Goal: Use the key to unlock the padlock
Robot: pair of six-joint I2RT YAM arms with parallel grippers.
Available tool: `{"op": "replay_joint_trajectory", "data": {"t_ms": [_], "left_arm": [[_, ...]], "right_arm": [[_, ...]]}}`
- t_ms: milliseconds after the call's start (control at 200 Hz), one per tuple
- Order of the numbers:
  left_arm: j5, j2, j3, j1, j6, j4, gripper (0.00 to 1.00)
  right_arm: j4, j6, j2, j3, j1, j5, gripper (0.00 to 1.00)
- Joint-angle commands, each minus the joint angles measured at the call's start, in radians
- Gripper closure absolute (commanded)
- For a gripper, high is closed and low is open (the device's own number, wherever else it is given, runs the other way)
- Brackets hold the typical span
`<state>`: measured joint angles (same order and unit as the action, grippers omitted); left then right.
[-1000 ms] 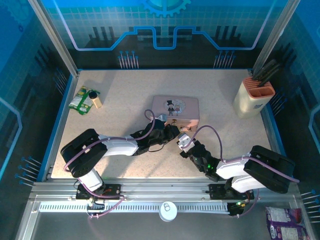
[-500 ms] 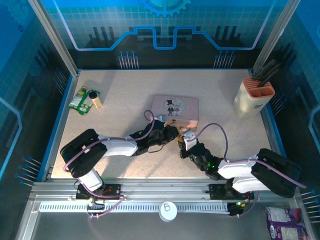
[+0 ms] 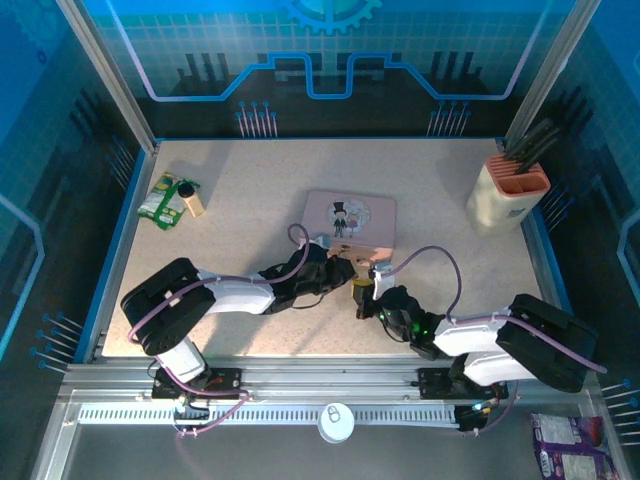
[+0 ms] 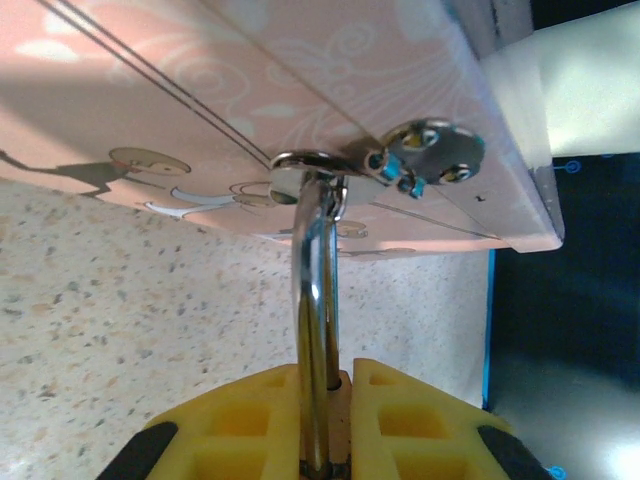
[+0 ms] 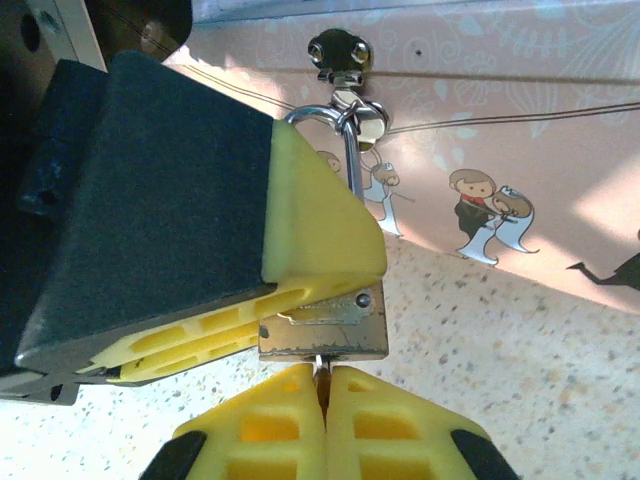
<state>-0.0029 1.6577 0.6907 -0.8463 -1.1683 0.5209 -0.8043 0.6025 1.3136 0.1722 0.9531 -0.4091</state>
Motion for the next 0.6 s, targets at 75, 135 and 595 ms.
{"op": "replay_joint_trajectory", "data": {"t_ms": [75, 135, 595], "left_arm": [[-0.008, 0.006, -0.003, -0.001, 0.052, 0.076, 0.82], [-0.010, 0.005, -0.012, -0.001, 0.052, 0.080, 0.79], [-0.032, -0.080, -0.040, 0.033, 0.136, -0.040, 0.53]], "right_arm": [[-0.057, 0.133, 0.049, 0.022, -0.004, 0.069, 1.00], [-0.064, 0.145, 0.064, 0.026, -0.004, 0.080, 1.00], [0.121, 0.173, -0.036, 0.008, -0.062, 0.109, 1.00]]}}
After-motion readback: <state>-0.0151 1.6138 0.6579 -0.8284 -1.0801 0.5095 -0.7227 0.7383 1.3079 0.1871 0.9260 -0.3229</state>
